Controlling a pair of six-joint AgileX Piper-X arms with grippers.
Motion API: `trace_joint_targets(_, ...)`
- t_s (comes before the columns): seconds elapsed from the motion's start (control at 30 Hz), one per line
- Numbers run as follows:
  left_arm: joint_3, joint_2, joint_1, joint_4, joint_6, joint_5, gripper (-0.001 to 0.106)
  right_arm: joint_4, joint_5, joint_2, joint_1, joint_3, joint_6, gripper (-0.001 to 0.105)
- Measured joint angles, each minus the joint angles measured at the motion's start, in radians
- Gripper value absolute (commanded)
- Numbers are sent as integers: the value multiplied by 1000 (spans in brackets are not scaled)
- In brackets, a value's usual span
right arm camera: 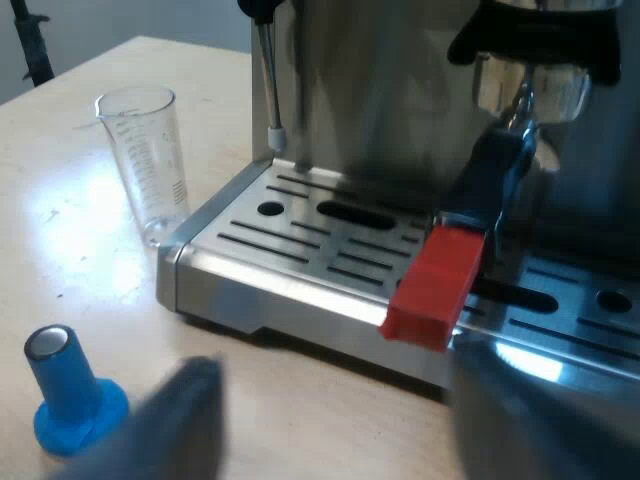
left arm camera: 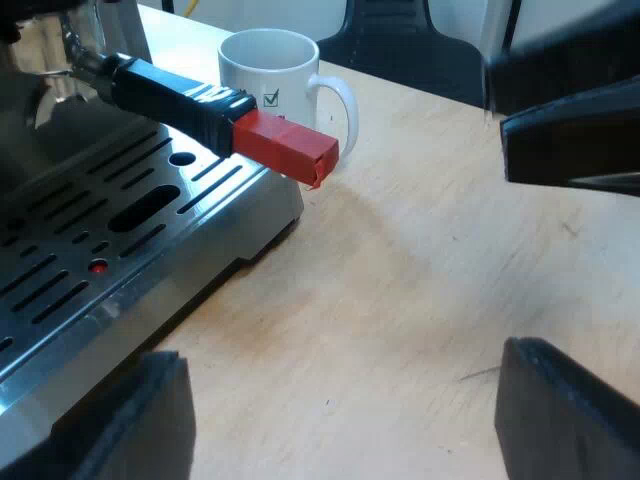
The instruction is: Grind coffee beans and then tamp
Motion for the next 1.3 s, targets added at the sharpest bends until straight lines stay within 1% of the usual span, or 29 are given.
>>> trace_joint_targets(0.17, 0, 0, 0, 0, 0, 0, 65, 124, -63, 0, 0, -83, 0, 66)
trace_joint_targets(0.27, 0, 0, 0, 0, 8, 0, 65, 224, -60, 0, -3, -135, 0, 66)
trace_joint_targets(0.33, 0, 0, 0, 0, 13, 0, 65, 271, -61, 0, -14, -170, 15, 66)
trace_joint_targets(0.4, 0, 0, 0, 0, 14, 13, 65, 340, -73, 0, -47, -215, 52, 66)
trace_joint_targets(0.47, -4, 0, 0, 0, 14, 26, 65, 380, -88, 0, -73, -250, 75, 66)
trace_joint_targets(0.63, -24, 0, 2, -3, 14, 34, 65, 455, -144, 0, -139, -319, 82, 66)
trace_joint_targets(0.73, -23, 0, 40, 0, 39, 38, 65, 498, -161, 10, -160, -355, 85, 66)
trace_joint_targets(0.8, -23, 0, 106, 0, 54, 42, 65, 538, -190, 40, -173, -390, 85, 66)
trace_joint_targets(0.83, -23, 0, 119, 0, 54, 50, 65, 547, -198, 50, -176, -399, 85, 66)
trace_joint_targets(0.87, -23, 0, 158, 0, 56, 76, 65, 561, -214, 74, -184, -417, 85, 66)
trace_joint_targets(0.9, -23, 0, 197, 0, 56, 120, 65, 573, -228, 95, -192, -434, 87, 66)
trace_joint_targets(0.93, -23, 2, 213, 0, 50, 143, 65, 578, -236, 109, -195, -440, 87, 66)
trace_joint_targets(0.97, -23, 9, 233, 0, 46, 192, 65, 585, -251, 136, -206, -456, 87, 66)
trace_joint_targets(1.03, -23, 34, 244, 0, 46, 269, 65, 592, -279, 187, -238, -491, 101, 66)
trace_joint_targets(1.07, -23, 42, 244, 0, 46, 286, 65, 594, -283, 198, -247, -497, 108, 66)
trace_joint_targets(1.1, -23, 57, 244, 0, 46, 321, 65, 600, -302, 216, -269, -515, 135, 66)
trace_joint_targets(1.13, -23, 65, 244, 0, 46, 333, 65, 605, -313, 225, -276, -525, 147, 66)
trace_joint_targets(1.2, -23, 87, 244, 0, 46, 360, 65, 647, -341, 258, -323, -563, 194, 66)
trace_joint_targets(1.3, -23, 105, 244, 0, 46, 365, 65, 709, -378, 286, -370, -613, 210, 66)
